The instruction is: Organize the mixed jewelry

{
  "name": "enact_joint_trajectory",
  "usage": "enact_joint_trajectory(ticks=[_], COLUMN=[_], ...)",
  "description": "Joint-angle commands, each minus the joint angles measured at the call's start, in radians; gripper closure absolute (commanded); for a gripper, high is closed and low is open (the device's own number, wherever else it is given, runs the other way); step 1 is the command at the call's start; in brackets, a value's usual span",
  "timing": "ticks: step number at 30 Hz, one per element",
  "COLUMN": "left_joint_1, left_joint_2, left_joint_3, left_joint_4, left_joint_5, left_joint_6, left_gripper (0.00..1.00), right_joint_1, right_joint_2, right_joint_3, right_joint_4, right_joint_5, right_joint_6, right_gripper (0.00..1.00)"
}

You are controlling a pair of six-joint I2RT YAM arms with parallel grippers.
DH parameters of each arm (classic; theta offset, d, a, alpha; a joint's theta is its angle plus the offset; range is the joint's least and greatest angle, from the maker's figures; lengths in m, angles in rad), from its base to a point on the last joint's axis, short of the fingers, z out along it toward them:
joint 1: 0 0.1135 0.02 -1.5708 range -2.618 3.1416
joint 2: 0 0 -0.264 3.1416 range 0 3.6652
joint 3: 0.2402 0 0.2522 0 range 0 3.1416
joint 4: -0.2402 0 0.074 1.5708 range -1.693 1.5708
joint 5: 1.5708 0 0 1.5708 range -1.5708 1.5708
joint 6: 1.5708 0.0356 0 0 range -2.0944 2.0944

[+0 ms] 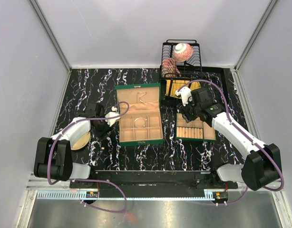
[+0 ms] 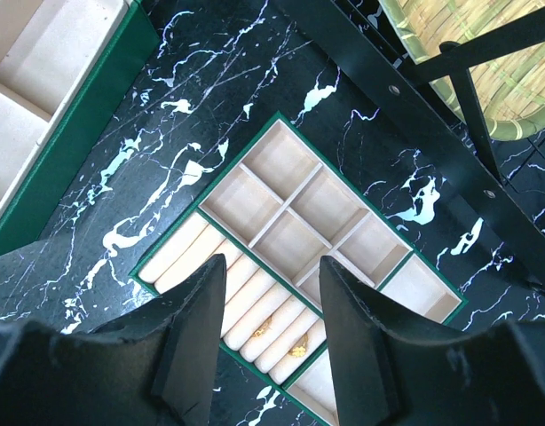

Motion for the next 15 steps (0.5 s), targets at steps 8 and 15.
enact_joint_trajectory(ticks=[8,15], left_joint_1=[0.024,0.029], left_joint_2=[0.009,0.029], left_joint_3=[-0.023,-0.027], left_joint_4=[0.030,0.026], left_joint_5=[0.040,0.053], left_joint_6=[0.050,0.064], left_gripper=[0.42,0.44], right_joint_1=[-0.004,-0.004], right_joint_2=[0.001,0.009], right_joint_3=[0.008,0.006], right_joint_4=[0.017,0.017], right_joint_5=[-0.020,-0.013], right_joint_6=[-0.007,-0.005], right_gripper=[0.48,0.48])
